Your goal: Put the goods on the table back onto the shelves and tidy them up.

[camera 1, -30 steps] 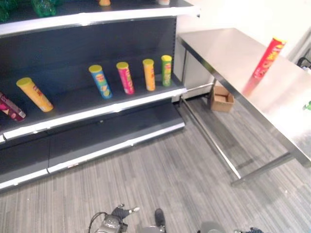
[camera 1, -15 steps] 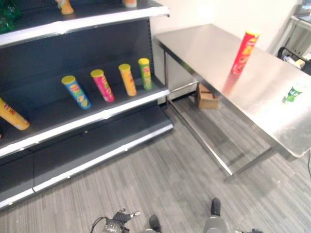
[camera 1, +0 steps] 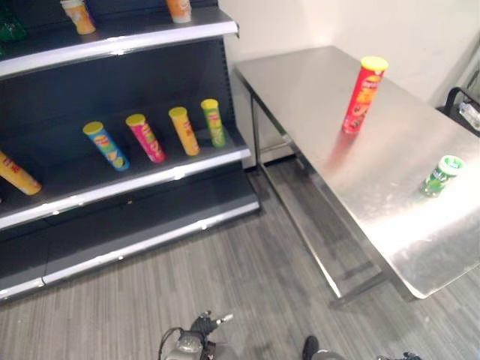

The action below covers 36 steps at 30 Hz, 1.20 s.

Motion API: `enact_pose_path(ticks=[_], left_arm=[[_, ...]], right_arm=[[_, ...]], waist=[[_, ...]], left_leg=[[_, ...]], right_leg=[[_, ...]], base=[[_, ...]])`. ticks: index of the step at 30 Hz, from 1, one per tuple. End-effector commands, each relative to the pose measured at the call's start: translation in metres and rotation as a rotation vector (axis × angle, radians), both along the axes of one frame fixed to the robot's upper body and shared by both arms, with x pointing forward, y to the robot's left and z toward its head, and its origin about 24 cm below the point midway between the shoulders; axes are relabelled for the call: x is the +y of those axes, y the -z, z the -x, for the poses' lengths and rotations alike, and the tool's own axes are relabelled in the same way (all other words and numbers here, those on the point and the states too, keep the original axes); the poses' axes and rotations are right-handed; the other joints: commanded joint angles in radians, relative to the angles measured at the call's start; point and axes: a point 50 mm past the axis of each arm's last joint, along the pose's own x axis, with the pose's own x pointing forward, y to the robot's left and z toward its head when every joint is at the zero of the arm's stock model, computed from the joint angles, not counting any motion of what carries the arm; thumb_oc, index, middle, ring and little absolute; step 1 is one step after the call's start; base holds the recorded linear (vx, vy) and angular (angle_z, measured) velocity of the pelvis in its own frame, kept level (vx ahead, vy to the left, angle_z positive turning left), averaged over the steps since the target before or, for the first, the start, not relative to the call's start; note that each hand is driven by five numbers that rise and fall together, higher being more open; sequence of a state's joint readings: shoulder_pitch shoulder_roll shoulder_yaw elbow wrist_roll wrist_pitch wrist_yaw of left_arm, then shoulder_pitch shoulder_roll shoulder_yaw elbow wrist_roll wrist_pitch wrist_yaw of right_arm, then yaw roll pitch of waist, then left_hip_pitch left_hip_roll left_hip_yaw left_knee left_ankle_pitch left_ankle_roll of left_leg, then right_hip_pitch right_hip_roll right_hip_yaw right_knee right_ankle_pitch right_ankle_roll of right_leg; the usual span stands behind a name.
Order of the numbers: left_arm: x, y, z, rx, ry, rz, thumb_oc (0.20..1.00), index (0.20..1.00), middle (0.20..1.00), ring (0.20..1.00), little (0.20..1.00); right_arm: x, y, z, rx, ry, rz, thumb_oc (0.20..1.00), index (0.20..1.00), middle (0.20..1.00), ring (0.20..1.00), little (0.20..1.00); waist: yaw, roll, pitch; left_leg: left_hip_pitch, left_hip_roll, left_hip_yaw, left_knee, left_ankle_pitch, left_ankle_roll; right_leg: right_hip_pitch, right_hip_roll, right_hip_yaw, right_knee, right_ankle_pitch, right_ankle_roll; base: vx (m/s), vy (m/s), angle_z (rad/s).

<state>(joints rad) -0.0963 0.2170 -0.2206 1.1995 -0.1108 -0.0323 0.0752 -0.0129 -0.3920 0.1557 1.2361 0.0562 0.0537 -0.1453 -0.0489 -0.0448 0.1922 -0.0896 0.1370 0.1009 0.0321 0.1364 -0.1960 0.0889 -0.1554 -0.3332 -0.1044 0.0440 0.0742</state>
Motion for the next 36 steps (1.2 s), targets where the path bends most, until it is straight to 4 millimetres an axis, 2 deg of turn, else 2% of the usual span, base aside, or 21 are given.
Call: enact_pose_path(ticks=[1, 6, 8, 9, 10, 11, 13, 16, 17, 18, 20, 22, 24, 26, 27, 28, 29, 30, 33, 35, 36], left_arm=[[0.022, 0.001, 0.015, 0.072, 0.026, -0.089, 1.000, 1.000, 1.000, 1.000, 1.000], [0.026, 0.002, 0.018, 0.085, 0.018, -0.104, 1.000, 1.000, 1.000, 1.000, 1.000], [0.030, -0.001, 0.014, 0.070, 0.007, -0.112, 1.000, 1.000, 1.000, 1.000, 1.000], [0.038, -0.006, 0.005, 0.033, -0.005, -0.137, 1.000, 1.000, 1.000, 1.000, 1.000], [0.041, -0.008, 0.001, 0.018, -0.011, -0.143, 1.000, 1.000, 1.000, 1.000, 1.000], [0.040, -0.008, 0.001, 0.018, -0.010, -0.143, 1.000, 1.000, 1.000, 1.000, 1.000], [0.044, -0.012, -0.005, -0.006, -0.017, -0.150, 1.000, 1.000, 1.000, 1.000, 1.000], [0.045, -0.013, -0.008, -0.017, -0.023, -0.148, 1.000, 1.000, 1.000, 1.000, 1.000], [0.045, -0.012, -0.004, -0.004, -0.034, -0.144, 1.000, 1.000, 1.000, 1.000, 1.000], [0.044, -0.011, -0.004, -0.004, -0.031, -0.142, 1.000, 1.000, 1.000, 1.000, 1.000], [0.045, -0.010, 0.000, 0.015, -0.033, -0.137, 1.000, 1.000, 1.000, 1.000, 1.000], [0.044, -0.007, 0.006, 0.044, -0.013, -0.136, 1.000, 1.000, 1.000, 1.000, 1.000], [0.045, -0.006, 0.011, 0.065, 0.004, -0.142, 1.000, 1.000, 1.000, 1.000, 1.000], [0.048, -0.004, 0.020, 0.096, 0.016, -0.150, 1.000, 1.000, 1.000, 1.000, 1.000], [0.049, -0.003, 0.026, 0.111, 0.020, -0.151, 1.000, 1.000, 1.000, 1.000, 1.000], [0.049, -0.002, 0.029, 0.114, 0.017, -0.149, 1.000, 1.000, 1.000, 1.000, 1.000], [0.046, -0.002, 0.028, 0.096, 0.018, -0.143, 1.000, 1.000, 1.000, 1.000, 1.000], [0.044, -0.002, 0.028, 0.087, 0.021, -0.141, 1.000, 1.000, 1.000, 1.000, 1.000], [0.039, -0.003, 0.025, 0.048, 0.035, -0.132, 1.000, 1.000, 1.000, 1.000, 1.000], [0.038, -0.003, 0.027, 0.047, 0.022, -0.126, 1.000, 1.000, 1.000, 1.000, 1.000], [0.039, -0.002, 0.030, 0.052, 0.021, -0.125, 1.000, 1.000, 1.000, 1.000, 1.000]], right_arm=[[0.008, 0.006, 0.009, 0.006, 0.079, -0.029, 1.000, 1.000, 1.000, 1.000, 1.000], [0.005, 0.005, 0.011, -0.033, 0.179, -0.032, 1.000, 1.000, 1.000, 1.000, 1.000], [-0.003, 0.001, 0.011, -0.072, 0.246, -0.017, 1.000, 1.000, 1.000, 1.000, 1.000], [-0.026, -0.008, 0.018, -0.115, 0.357, 0.040, 1.000, 1.000, 1.000, 1.000, 1.000], [-0.039, -0.014, 0.025, -0.130, 0.417, 0.072, 1.000, 1.000, 1.000, 1.000, 1.000], [-0.039, -0.014, 0.026, -0.130, 0.417, 0.073, 1.000, 1.000, 1.000, 1.000, 1.000], [-0.064, -0.026, 0.043, -0.159, 0.544, 0.140, 1.000, 1.000, 1.000, 1.000, 1.000], [-0.108, -0.055, 0.079, -0.227, 0.767, 0.267, 1.000, 1.000, 1.000, 1.000, 1.000], [-0.137, -0.082, 0.091, -0.352, 0.899, 0.338, 1.000, 1.000, 1.000, 1.000, 1.000], [-0.137, -0.083, 0.092, -0.352, 0.901, 0.339, 1.000, 1.000, 1.000, 1.000, 1.000], [-0.175, -0.129, 0.088, -0.581, 0.982, 0.419, 1.000, 1.000, 1.000, 1.000, 1.000], [-0.197, -0.163, 0.085, -0.716, 0.985, 0.470, 1.000, 1.000, 1.000, 1.000, 1.000], [-0.213, -0.197, 0.071, -0.811, 0.895, 0.513, 1.000, 1.000, 1.000, 1.000, 1.000], [-0.229, -0.251, 0.036, -0.850, 0.666, 0.632, 1.000, 1.000, 1.000, 1.000, 1.000], [-0.226, -0.298, -0.005, -0.898, 0.413, 0.745, 1.000, 1.000, 1.000, 1.000, 1.000], [-0.216, -0.324, -0.031, -0.937, 0.258, 0.813, 1.000, 1.000, 1.000, 1.000, 1.000], [-0.192, -0.349, -0.064, -1.027, 0.072, 0.887, 1.000, 1.000, 1.000, 1.000, 1.000], [-0.182, -0.356, -0.078, -1.063, 0.010, 0.896, 1.000, 1.000, 1.000, 1.000, 1.000], [-0.148, -0.366, -0.138, -0.957, -0.289, 0.999, 1.000, 1.000, 1.000, 1.000, 1.000], [-0.139, -0.362, -0.154, -0.937, -0.339, 0.981, 1.000, 1.000, 1.000, 1.000, 1.000], [-0.134, -0.355, -0.169, -0.856, -0.399, 0.981, 1.000, 1.000, 1.000, 1.000, 1.000]], waist=[[-0.018, 0.021, -0.026], [-0.035, 0.023, -0.040], [-0.045, 0.020, -0.042], [-0.062, 0.014, -0.042], [-0.069, 0.011, -0.043], [-0.068, 0.011, -0.043], [-0.081, 0.010, -0.045], [-0.101, 0.006, -0.051], [-0.117, 0.000, -0.054], [-0.115, 0.003, -0.055], [-0.123, -0.003, -0.055], [-0.123, -0.008, -0.060], [-0.118, -0.016, -0.063], [-0.101, -0.026, -0.065], [-0.089, -0.032, -0.066], [-0.078, -0.033, -0.064], [-0.068, -0.032, -0.065], [-0.053, -0.032, -0.070], [-0.005, -0.032, -0.064], [0.002, -0.028, -0.060], [0.025, -0.022, -0.053]], left_leg=[[0.090, -0.004, 0.056, -0.016, -0.155, 0.078], [0.135, -0.021, 0.093, -0.052, -0.168, 0.092], [0.146, -0.029, 0.111, -0.055, -0.175, 0.097], [0.152, -0.037, 0.133, -0.057, -0.186, 0.104], [0.154, -0.040, 0.139, -0.059, -0.189, 0.107], [0.154, -0.040, 0.140, -0.059, -0.190, 0.107], [0.159, -0.044, 0.147, -0.067, -0.194, 0.107], [0.162, -0.049, 0.150, -0.072, -0.200, 0.109], [0.169, -0.050, 0.152, -0.078, -0.202, 0.108], [0.168, -0.050, 0.151, -0.078, -0.202, 0.108], [0.170, -0.048, 0.154, -0.082, -0.203, 0.105], [0.171, -0.045, 0.153, -0.085, -0.204, 0.102], [0.173, -0.042, 0.154, -0.087, -0.203, 0.098], [0.181, -0.036, 0.153, -0.089, -0.201, 0.091], [0.184, -0.030, 0.153, -0.090, -0.199, 0.086], [0.188, -0.024, 0.151, -0.089, -0.199, 0.083], [0.192, -0.016, 0.147, -0.088, -0.199, 0.081], [0.188, -0.013, 0.141, -0.086, -0.195, 0.081], [0.188, 0.006, 0.124, -0.081, -0.185, 0.071], [0.181, 0.012, 0.112, -0.078, -0.176, 0.066], [0.171, 0.019, 0.096, -0.075, -0.164, 0.058]], right_leg=[[-0.009, -0.034, 0.079, 0.054, -0.076, 0.086], [-0.011, -0.059, 0.111, 0.071, -0.069, 0.105], [-0.017, -0.073, 0.121, 0.078, -0.060, 0.116], [-0.034, -0.089, 0.141, 0.087, -0.046, 0.131], [-0.041, -0.095, 0.146, 0.090, -0.041, 0.138], [-0.042, -0.095, 0.147, 0.091, -0.042, 0.138], [-0.048, -0.103, 0.151, 0.091, -0.035, 0.147], [-0.051, -0.112, 0.149, 0.091, -0.033, 0.158], [-0.051, -0.115, 0.150, 0.093, -0.032, 0.163], [-0.052, -0.115, 0.149, 0.093, -0.032, 0.163], [-0.056, -0.116, 0.149, 0.095, -0.031, 0.167], [-0.056, -0.117, 0.145, 0.093, -0.033, 0.170], [-0.055, -0.115, 0.139, 0.092, -0.034, 0.172], [-0.048, -0.113, 0.134, 0.088, -0.035, 0.170], [-0.044, -0.109, 0.128, 0.086, -0.037, 0.167], [-0.038, -0.106, 0.124, 0.087, -0.042, 0.165], [-0.032, -0.101, 0.117, 0.088, -0.049, 0.160], [-0.031, -0.097, 0.112, 0.086, -0.051, 0.155], [-0.007, -0.078, 0.093, 0.082, -0.071, 0.136], [0.000, -0.071, 0.084, 0.081, -0.080, 0.129], [0.008, -0.063, 0.076, 0.081, -0.090, 0.118]], base=[[0.22, 0.199, -0.46], [0.11, 0.132, -0.24], [0.08, 0.127, -0.17], [0.10, 0.155, -0.19], [0.07, 0.118, -0.36], [0.04, 0.061, -0.43], [0.05, 0.061, -0.20], [0.07, 0.053, -0.03], [0.07, 0.036, 0.01], [0.07, 0.025, 0.02], [0.00, 0.000, 0.00], [0.02, -0.006, -0.01], [0.01, -0.021, 0.00], [0.00, -0.066, 0.01], [-0.01, -0.079, 0.00], [0.01, -0.087, -0.04], [0.01, -0.080, 0.00], [0.02, -0.099, 0.17], [0.00, -0.109, 0.41], [-0.02, -0.125, 0.48], [-0.02, -0.148, 0.33]])
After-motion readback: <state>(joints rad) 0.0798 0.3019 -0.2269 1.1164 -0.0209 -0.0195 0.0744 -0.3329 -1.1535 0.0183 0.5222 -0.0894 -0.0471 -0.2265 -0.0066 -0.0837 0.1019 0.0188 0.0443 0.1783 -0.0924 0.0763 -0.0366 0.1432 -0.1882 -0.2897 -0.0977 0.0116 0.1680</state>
